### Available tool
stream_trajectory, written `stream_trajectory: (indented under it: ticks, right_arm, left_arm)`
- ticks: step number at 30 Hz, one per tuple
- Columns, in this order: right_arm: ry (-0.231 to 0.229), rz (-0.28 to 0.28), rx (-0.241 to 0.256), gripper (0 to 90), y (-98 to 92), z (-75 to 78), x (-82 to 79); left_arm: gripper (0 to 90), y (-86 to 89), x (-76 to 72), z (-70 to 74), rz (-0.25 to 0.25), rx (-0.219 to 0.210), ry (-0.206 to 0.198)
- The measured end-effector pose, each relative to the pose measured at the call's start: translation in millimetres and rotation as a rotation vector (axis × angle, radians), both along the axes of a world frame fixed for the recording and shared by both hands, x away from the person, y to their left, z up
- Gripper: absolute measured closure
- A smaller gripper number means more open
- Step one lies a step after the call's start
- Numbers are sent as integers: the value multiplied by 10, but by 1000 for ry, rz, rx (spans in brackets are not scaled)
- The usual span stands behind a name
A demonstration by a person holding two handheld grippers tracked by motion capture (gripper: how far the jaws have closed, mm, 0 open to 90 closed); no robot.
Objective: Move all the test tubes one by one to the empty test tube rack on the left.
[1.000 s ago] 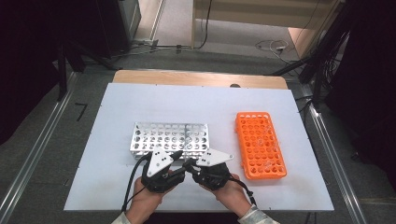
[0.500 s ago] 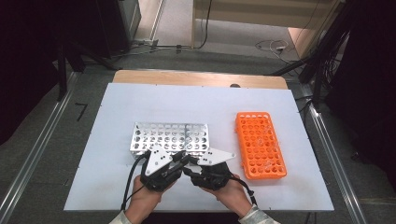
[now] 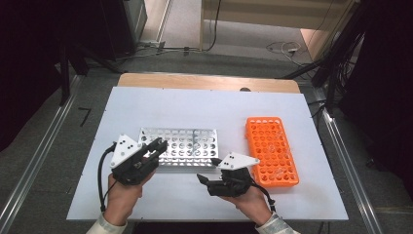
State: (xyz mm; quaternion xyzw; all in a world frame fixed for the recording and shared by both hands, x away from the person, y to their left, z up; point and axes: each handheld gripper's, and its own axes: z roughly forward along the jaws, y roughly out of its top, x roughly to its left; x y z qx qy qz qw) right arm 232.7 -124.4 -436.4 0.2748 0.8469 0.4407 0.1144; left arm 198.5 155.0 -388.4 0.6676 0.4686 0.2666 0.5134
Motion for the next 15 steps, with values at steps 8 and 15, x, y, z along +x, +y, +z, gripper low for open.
stream_trajectory:
  ticks: [8, 15]
  right_arm:
    - [-2, -13, -2, 306, -50, 12, -7]
    - [-3, -22, 2, 308, -74, 16, -2]
  left_arm:
    - [751, 299, -1, 6, 102, 15, -2]
    - [751, 447, 28, -26, 156, 15, 3]
